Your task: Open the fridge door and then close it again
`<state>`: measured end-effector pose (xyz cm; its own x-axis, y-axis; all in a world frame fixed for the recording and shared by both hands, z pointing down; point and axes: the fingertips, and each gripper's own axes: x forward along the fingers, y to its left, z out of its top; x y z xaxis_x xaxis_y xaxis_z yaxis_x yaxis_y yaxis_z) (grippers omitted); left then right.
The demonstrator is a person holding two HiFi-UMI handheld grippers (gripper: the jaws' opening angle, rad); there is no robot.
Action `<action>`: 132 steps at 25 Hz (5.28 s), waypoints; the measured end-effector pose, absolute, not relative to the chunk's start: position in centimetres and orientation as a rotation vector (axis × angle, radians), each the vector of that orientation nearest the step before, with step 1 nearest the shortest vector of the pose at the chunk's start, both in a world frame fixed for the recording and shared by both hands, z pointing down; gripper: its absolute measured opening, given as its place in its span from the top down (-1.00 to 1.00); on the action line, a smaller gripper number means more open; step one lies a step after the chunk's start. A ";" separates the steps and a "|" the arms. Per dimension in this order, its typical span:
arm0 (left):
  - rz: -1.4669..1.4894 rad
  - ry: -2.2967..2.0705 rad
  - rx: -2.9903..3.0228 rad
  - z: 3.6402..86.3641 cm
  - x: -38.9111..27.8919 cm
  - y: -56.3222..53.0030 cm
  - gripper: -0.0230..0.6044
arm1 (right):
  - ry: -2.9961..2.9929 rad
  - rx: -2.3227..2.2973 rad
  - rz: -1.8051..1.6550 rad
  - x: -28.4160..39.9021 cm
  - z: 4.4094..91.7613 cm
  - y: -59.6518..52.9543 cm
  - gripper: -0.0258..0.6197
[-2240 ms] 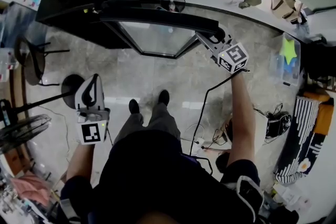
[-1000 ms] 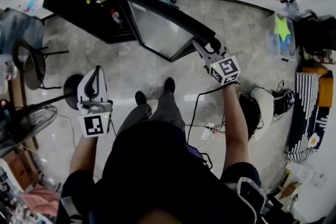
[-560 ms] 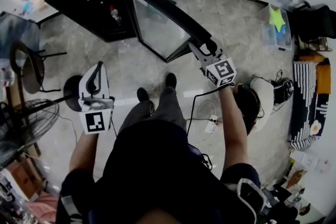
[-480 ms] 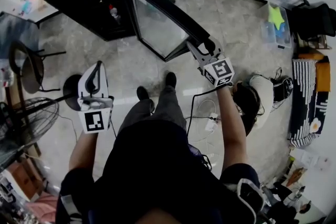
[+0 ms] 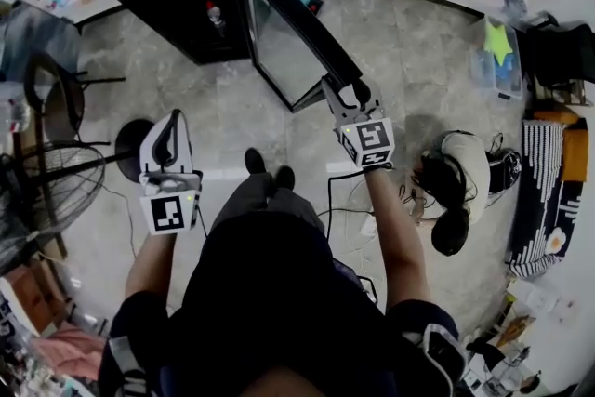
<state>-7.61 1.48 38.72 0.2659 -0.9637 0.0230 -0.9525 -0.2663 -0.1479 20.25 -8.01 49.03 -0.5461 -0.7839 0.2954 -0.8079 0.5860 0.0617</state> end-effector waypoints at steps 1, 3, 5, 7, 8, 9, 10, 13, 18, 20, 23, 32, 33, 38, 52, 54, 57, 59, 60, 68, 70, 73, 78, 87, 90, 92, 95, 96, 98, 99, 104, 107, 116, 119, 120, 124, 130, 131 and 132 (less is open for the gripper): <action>-0.164 1.857 -2.404 38.6 -7.5 1.8 0.86 | -2.529 1.311 0.116 20.1 48.9 -7.9 0.24; -0.162 1.893 -2.387 38.5 -7.0 2.4 0.86 | -2.533 1.316 0.120 19.9 48.9 -7.5 0.24; -0.168 1.919 -2.373 38.4 -6.5 3.1 0.85 | -2.537 1.308 0.129 19.6 49.0 -7.1 0.24; -0.178 1.942 -2.356 38.4 -6.3 3.8 0.86 | -2.539 1.287 0.139 18.9 49.1 -6.6 0.24; -0.180 1.953 -2.346 38.4 -6.3 4.1 0.86 | -2.535 1.279 0.146 18.4 49.1 -6.3 0.24; -0.181 1.964 -2.336 38.4 -6.2 4.5 0.86 | -2.528 1.274 0.152 18.0 49.2 -6.0 0.24; -0.183 1.975 -2.326 38.5 -6.2 4.9 0.86 | -2.520 1.272 0.158 17.7 49.3 -5.7 0.23; -0.186 2.005 -2.301 38.6 -6.2 5.8 0.86 | -2.508 1.283 0.156 16.6 49.3 -5.2 0.22; -0.197 2.026 -2.277 38.8 -6.8 7.6 0.86 | -2.499 1.310 0.165 14.4 49.2 -4.1 0.22; -0.202 2.033 -2.275 38.9 -7.1 8.2 0.85 | -2.497 1.309 0.170 13.6 49.2 -3.6 0.21; -0.209 2.043 -2.271 39.0 -7.7 8.8 0.86 | -2.490 1.306 0.183 12.4 49.4 -3.1 0.20; -0.206 1.994 -2.301 39.0 -11.7 11.3 0.86 | -2.455 1.361 0.205 7.7 49.3 -1.2 0.19; -0.204 1.993 -2.307 39.1 -12.2 11.6 0.86 | -2.450 1.368 0.207 7.1 49.3 -1.0 0.19; -0.208 1.987 -2.321 39.2 -14.8 12.7 0.86 | -2.419 1.423 0.227 4.3 49.5 -0.2 0.18; -0.188 1.989 -2.311 39.2 -20.5 15.1 0.86 | -2.357 1.559 0.254 -1.8 49.7 0.7 0.16; -0.189 1.988 -2.311 39.4 -20.8 15.3 0.86 | -2.360 1.558 0.255 -2.5 49.8 0.7 0.15; -0.186 1.991 -2.309 39.4 -21.1 15.5 0.86 | -2.367 1.548 0.251 -3.4 49.8 0.9 0.14; -0.183 1.999 -2.307 39.4 -21.3 15.6 0.86 | -2.368 1.548 0.252 -3.9 49.8 0.9 0.14; -0.182 2.002 -2.306 39.4 -21.5 15.6 0.86 | -2.368 1.548 0.252 -4.0 49.8 0.9 0.14; -0.174 2.015 -2.302 39.3 -22.0 15.6 0.86 | -2.362 1.538 0.247 -4.8 49.7 0.9 0.13; -0.172 2.014 -2.300 39.4 -22.0 15.6 0.86 | -2.364 1.530 0.244 -5.0 49.8 1.0 0.12; -0.175 2.019 -2.296 39.3 -22.0 15.6 0.86 | -2.379 1.500 0.244 -5.4 49.7 1.1 0.11; -0.170 2.019 -2.287 39.0 -21.7 15.2 0.86 | -2.404 1.417 0.223 -5.8 49.7 1.0 0.10; -0.192 2.047 -2.258 39.2 -22.2 15.3 0.86 | -2.451 1.311 0.210 -5.5 49.9 1.4 0.12; -0.198 2.053 -2.249 39.2 -22.1 15.1 0.86 | -2.474 1.252 0.180 -5.0 49.6 1.6 0.11; -0.204 2.056 -2.247 39.1 -22.1 15.1 0.85 | -2.490 1.213 0.128 -4.5 49.1 1.9 0.12; -0.221 2.050 -2.245 39.2 -22.2 15.2 0.86 | -2.504 1.134 0.005 -3.6 48.2 2.3 0.12; -0.224 2.049 -2.244 39.1 -22.2 15.2 0.86 | -2.506 1.103 -0.040 -3.3 47.7 2.3 0.12; -0.227 2.052 -2.242 39.0 -22.1 15.2 0.86 | -2.511 1.043 -0.109 -2.7 46.9 2.3 0.12; -0.226 2.054 -2.241 38.9 -22.0 15.2 0.86 | -2.514 1.014 -0.140 -2.5 46.6 2.3 0.11; -0.241 2.057 -2.234 38.9 -21.2 15.1 0.86 | -2.476 0.847 -0.338 -1.5 45.8 2.3 0.07; -0.253 2.079 -2.219 39.0 -21.2 15.2 0.86 | -2.429 0.726 -0.488 -1.2 45.6 2.3 0.07; -0.272 2.133 -2.158 39.0 -21.3 15.8 0.86 | -2.232 0.362 -1.026 -1.4 44.3 1.3 0.02; -0.273 2.162 -2.139 39.0 -21.2 16.0 0.86 | -2.187 0.284 -1.140 -1.8 43.9 0.8 -0.01; -0.274 2.174 -2.133 39.0 -21.2 16.0 0.86 | -2.166 0.255 -1.186 -1.9 43.9 0.6 -0.03; -0.276 2.206 -2.098 38.9 -21.1 16.2 0.86 | -2.074 0.140 -1.360 -2.4 44.2 0.0 -0.04; -0.286 2.244 -2.045 38.7 -21.2 16.8 0.86 | -1.940 -0.036 -1.559 -3.3 44.9 -0.7 -0.11; -0.288 2.252 -2.038 38.7 -21.3 17.0 0.86 | -1.916 -0.063 -1.587 -3.5 45.1 -0.9 -0.12; -0.289 2.260 -2.031 38.7 -21.4 17.1 0.86 | -1.896 -0.086 -1.610 -3.8 45.2 -1.0 -0.12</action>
